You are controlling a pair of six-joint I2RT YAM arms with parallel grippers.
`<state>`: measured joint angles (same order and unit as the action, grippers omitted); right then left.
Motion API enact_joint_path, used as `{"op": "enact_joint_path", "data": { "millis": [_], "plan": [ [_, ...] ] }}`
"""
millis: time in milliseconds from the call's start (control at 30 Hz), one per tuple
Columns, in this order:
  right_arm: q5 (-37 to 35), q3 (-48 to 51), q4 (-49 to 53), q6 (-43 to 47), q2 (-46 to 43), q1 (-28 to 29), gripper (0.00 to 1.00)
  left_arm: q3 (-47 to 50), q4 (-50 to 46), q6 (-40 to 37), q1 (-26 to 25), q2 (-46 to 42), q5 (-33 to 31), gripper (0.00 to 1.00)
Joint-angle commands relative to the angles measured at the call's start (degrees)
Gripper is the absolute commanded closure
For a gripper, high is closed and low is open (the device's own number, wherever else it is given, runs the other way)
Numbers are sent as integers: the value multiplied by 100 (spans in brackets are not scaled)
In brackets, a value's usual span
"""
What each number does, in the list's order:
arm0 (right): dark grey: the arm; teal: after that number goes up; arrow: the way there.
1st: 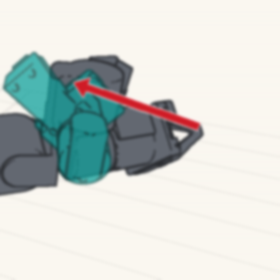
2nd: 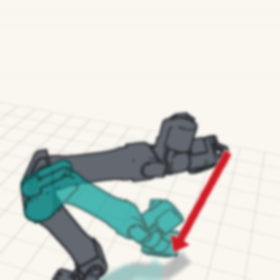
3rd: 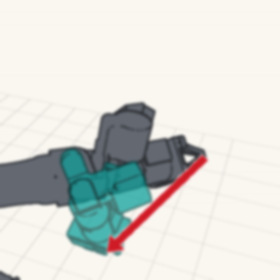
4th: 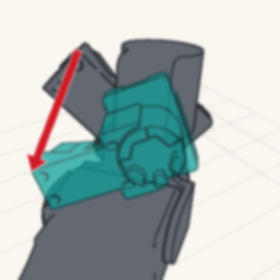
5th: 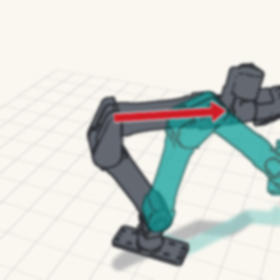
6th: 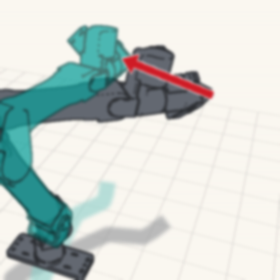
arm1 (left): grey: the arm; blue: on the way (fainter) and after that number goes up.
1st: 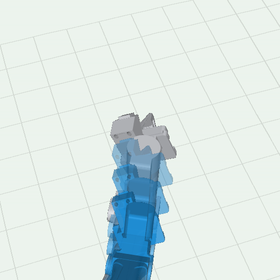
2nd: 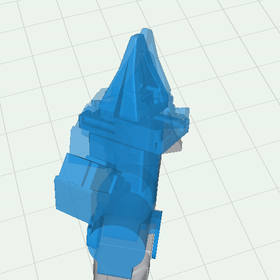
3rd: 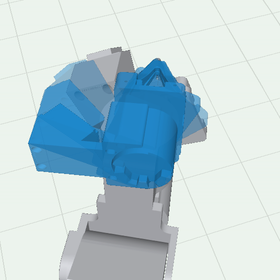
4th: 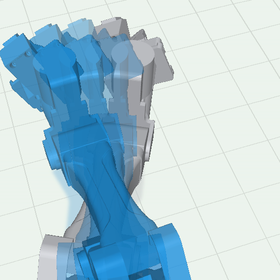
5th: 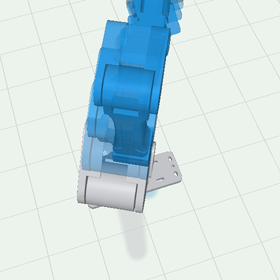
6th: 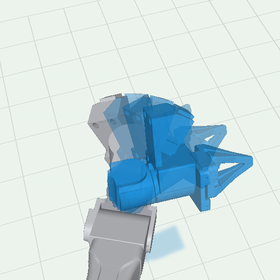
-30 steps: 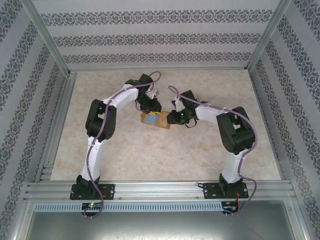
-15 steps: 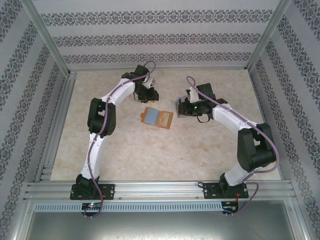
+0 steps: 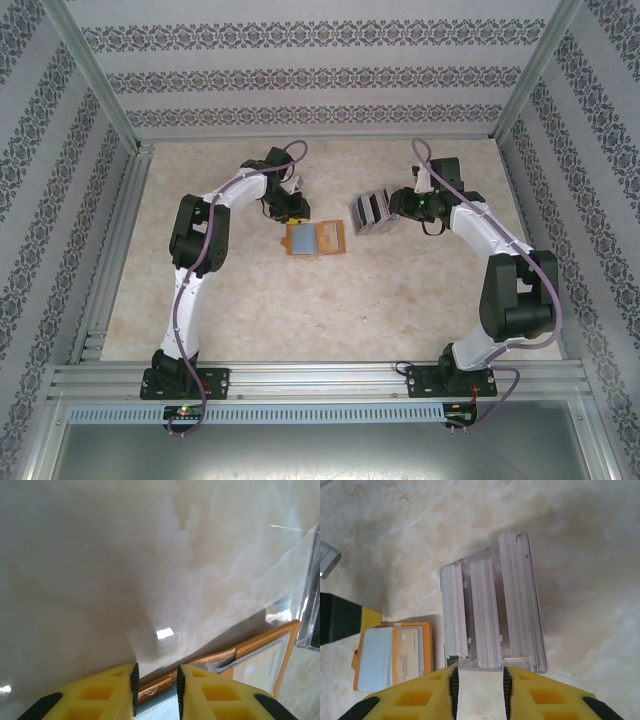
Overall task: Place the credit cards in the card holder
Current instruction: Rotate the card holder at the center of the table.
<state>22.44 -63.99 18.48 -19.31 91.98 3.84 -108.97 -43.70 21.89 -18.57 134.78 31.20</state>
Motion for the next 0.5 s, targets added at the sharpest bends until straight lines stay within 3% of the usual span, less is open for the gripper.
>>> {"op": "enact_joint_path", "data": {
  "millis": [0, 267, 467],
  "plan": [
    [-253, -315, 110, 31, 174, -82, 67, 52, -90, -52, 36, -305, -27, 71],
    [-187, -1086, 408, 205, 992, -292, 66, 142, 465, 513, -160, -715, 123, 67],
    [-37, -1363, 404, 314, 1459, -296, 65, 1167, 2337, 1793, -359, -1047, 387, 64]
  ]
}}
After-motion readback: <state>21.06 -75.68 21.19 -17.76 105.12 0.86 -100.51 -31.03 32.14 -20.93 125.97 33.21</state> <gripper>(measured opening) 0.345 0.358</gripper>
